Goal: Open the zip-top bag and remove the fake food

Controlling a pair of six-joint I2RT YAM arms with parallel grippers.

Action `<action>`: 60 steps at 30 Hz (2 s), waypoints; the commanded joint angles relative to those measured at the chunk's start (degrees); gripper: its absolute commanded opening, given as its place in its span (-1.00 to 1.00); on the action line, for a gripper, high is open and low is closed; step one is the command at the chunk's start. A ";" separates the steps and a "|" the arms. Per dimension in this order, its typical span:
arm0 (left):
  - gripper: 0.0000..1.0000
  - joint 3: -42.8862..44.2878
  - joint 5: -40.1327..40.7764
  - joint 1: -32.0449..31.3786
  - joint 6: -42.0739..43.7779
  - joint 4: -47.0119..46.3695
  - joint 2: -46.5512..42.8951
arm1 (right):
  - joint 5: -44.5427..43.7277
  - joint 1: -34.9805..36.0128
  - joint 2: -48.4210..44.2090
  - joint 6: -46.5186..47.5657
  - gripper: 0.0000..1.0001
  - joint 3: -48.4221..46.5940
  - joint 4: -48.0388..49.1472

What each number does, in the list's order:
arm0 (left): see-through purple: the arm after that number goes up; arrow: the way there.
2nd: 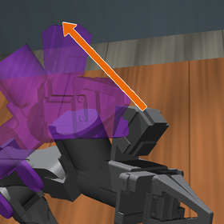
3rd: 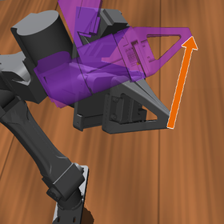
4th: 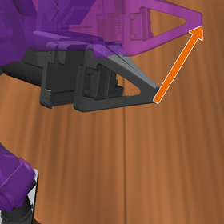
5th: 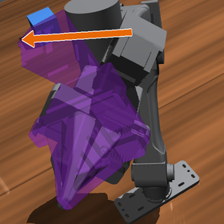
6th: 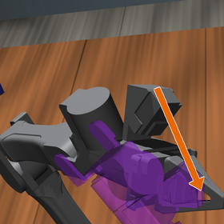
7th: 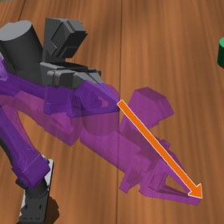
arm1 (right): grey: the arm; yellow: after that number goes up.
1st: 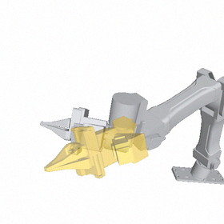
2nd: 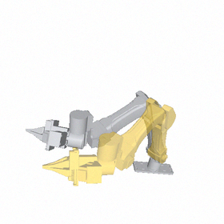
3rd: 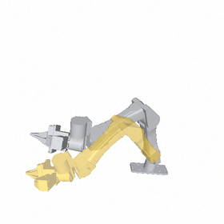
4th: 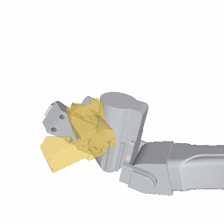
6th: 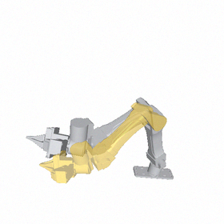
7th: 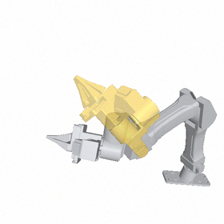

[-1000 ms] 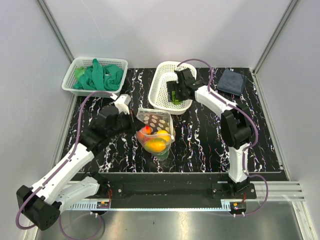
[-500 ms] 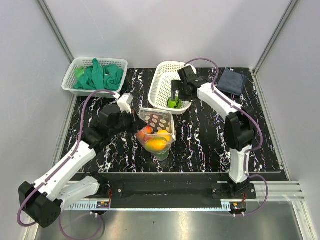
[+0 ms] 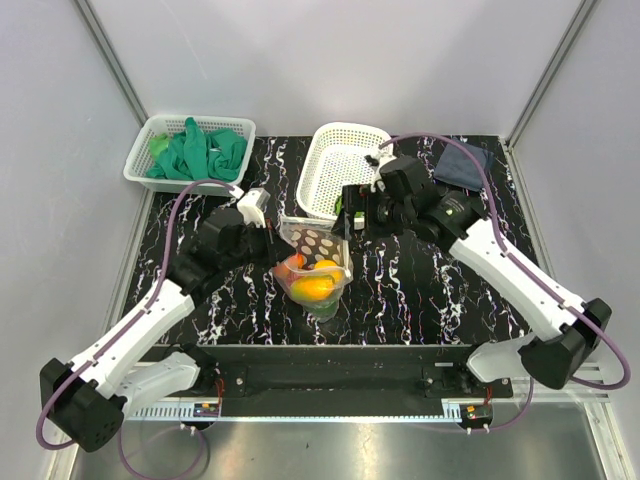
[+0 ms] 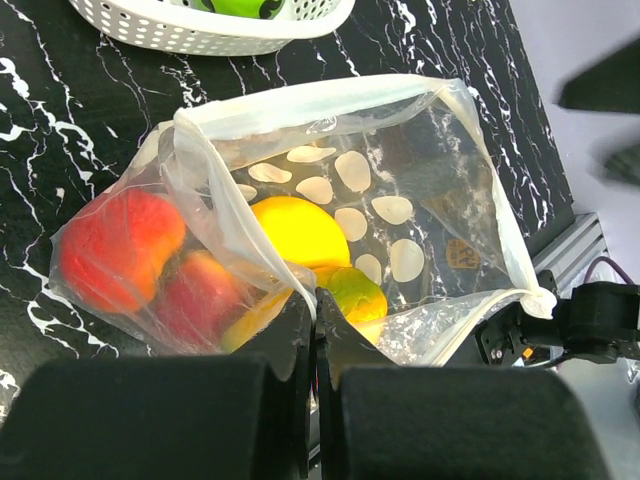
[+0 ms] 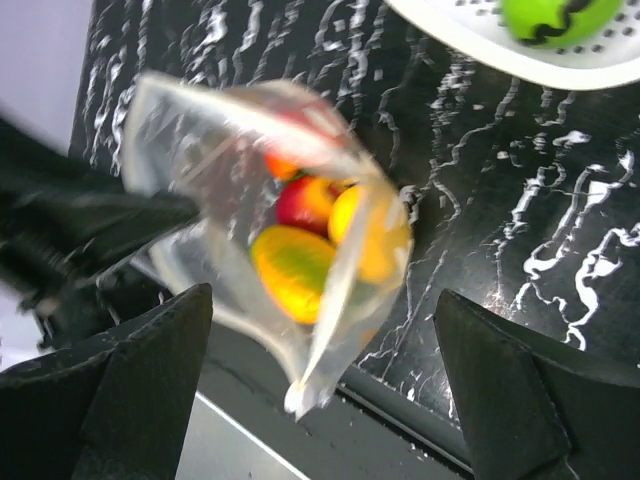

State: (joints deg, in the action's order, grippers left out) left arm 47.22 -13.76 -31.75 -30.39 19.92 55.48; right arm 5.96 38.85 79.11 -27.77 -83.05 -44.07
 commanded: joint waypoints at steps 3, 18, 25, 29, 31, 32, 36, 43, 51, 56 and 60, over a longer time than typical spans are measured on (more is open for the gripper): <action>-1.00 2.00 1.01 0.19 2.35 -0.68 -0.46 | 1.25 7.98 0.33 6.67 0.91 -9.32 -2.15; -1.00 2.88 0.14 0.11 2.71 0.91 -2.57 | 8.62 11.07 18.27 10.62 -0.13 -14.34 -1.10; -1.00 2.96 0.40 0.19 2.71 0.38 -2.66 | 8.90 10.98 21.08 12.47 -0.17 -10.57 -1.10; -1.00 3.75 0.75 0.19 2.88 0.29 -2.49 | 10.13 10.90 21.61 13.35 -0.17 -8.19 -1.01; -1.00 4.37 1.01 0.19 2.88 0.29 -2.05 | 10.48 10.90 21.61 13.79 -0.17 -6.53 -0.93; -1.00 5.07 1.10 0.19 2.97 0.21 -1.79 | 11.09 10.90 21.52 13.97 -0.17 -5.99 -0.40; -1.00 7.26 1.37 0.19 3.32 -0.15 -0.03 | 15.13 10.81 21.00 13.80 -0.13 -3.10 1.53; -1.00 10.00 -1.70 0.19 3.24 -1.90 5.68 | 20.14 10.89 19.42 11.86 0.20 2.27 6.63; -1.00 6.66 -3.73 0.11 0.69 -5.85 8.33 | 24.45 10.81 18.36 6.25 0.80 10.88 20.33; -1.00 4.37 -4.00 0.11 -0.81 -7.35 8.24 | 26.38 10.81 20.55 2.90 0.88 15.97 31.31; -1.00 2.44 -2.77 0.11 -1.42 -7.62 7.01 | 28.23 10.81 21.70 -1.75 0.87 18.79 39.32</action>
State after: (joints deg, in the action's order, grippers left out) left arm 50.52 -15.09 -31.29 -29.56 20.25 64.34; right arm 30.63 48.71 99.26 -24.53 -66.39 -16.91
